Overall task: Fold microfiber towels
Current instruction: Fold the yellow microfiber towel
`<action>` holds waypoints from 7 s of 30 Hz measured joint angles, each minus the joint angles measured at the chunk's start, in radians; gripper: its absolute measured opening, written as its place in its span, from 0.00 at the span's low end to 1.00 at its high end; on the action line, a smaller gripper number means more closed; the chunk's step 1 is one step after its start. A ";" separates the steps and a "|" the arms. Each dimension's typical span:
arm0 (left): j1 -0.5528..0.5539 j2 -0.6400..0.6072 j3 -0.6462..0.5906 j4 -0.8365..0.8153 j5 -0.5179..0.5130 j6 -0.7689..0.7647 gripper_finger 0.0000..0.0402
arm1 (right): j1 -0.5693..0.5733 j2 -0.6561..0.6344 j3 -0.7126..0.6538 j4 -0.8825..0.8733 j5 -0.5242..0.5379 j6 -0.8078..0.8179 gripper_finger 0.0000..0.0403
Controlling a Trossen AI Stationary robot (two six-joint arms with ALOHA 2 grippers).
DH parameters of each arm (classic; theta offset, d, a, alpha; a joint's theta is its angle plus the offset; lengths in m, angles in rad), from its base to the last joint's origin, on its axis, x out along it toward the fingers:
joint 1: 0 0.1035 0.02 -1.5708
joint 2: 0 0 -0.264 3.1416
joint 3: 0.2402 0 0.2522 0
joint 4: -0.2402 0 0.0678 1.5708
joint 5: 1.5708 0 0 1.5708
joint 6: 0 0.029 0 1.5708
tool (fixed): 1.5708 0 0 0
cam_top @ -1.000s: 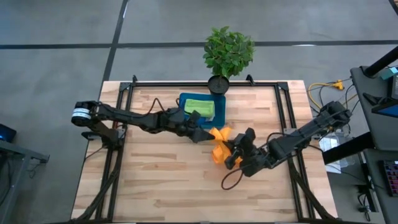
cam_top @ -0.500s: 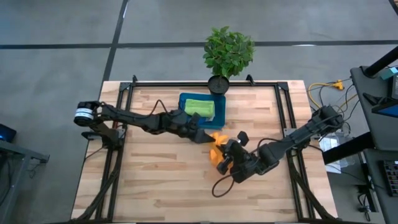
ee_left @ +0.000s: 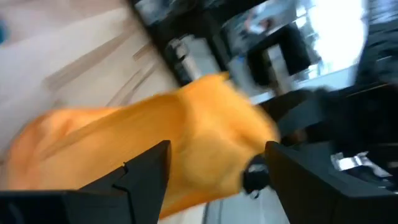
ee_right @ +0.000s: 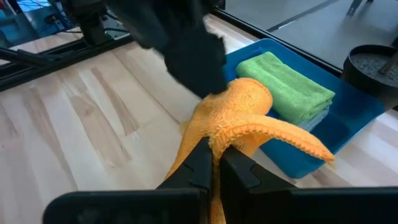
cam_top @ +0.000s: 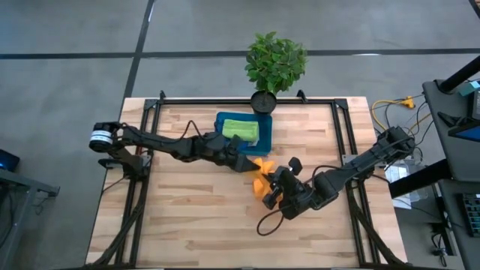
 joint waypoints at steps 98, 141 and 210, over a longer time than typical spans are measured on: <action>-0.341 -0.054 0.058 -0.920 -0.377 0.672 0.00 | 0.337 -0.098 -0.310 -0.183 -0.288 0.891 0.02; -0.098 0.087 0.087 -0.501 -0.047 0.787 0.24 | -0.209 -0.107 -0.436 -0.028 -0.552 0.566 0.04; -0.084 0.053 0.074 -0.780 -0.057 0.686 0.00 | -0.271 -0.016 -0.406 -0.020 -0.514 0.785 0.02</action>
